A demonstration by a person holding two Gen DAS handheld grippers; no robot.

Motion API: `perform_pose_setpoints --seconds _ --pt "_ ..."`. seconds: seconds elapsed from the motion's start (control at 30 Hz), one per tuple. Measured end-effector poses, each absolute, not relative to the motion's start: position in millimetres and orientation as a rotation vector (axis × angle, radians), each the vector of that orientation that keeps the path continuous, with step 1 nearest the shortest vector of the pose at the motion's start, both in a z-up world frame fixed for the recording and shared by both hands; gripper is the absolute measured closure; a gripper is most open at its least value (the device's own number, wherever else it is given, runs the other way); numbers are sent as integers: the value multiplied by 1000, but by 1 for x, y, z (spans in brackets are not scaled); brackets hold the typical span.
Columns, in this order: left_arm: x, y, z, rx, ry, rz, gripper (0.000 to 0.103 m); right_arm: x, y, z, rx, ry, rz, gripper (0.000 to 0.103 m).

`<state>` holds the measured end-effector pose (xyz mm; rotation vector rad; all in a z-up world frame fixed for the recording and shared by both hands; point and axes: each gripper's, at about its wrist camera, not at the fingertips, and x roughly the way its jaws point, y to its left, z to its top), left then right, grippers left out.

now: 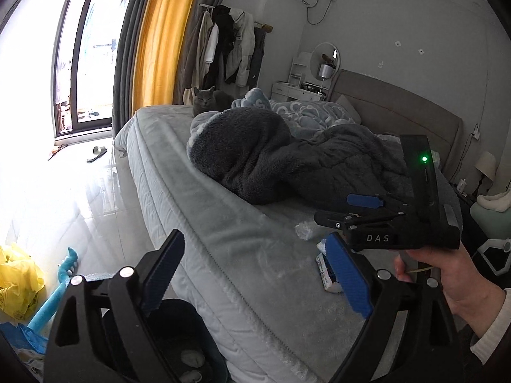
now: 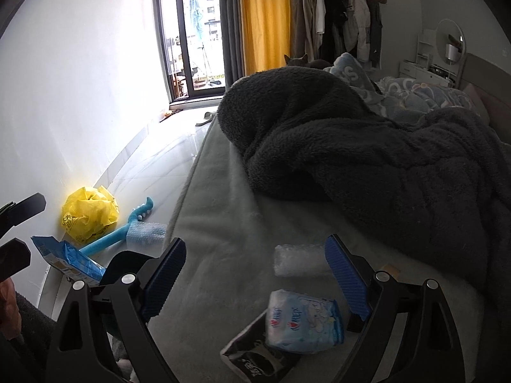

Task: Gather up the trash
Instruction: 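Move both tools back toward the remaining items on the bed, then grasp the blue-white wipe pack with the left tool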

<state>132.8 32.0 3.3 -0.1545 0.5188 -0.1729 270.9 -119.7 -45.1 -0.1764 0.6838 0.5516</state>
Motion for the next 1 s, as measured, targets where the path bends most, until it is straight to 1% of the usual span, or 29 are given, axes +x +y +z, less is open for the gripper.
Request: perform_pose_setpoints --seconds 0.27,0.47,0.73,0.87,1.0 --pt "153 -1 -16 -131 568 -230 10 291 -164 -45 -101 679 510 13" --pt "167 -32 -30 -89 590 -278 10 306 -197 -57 -23 704 494 13" --pt "187 -63 -45 -89 629 -304 10 319 -219 -65 7 731 491 14" --pt "195 -76 -46 -62 642 -341 10 325 -230 -71 31 762 492 25" --pt "206 -88 -44 7 651 -411 8 327 -239 -79 55 797 505 33"
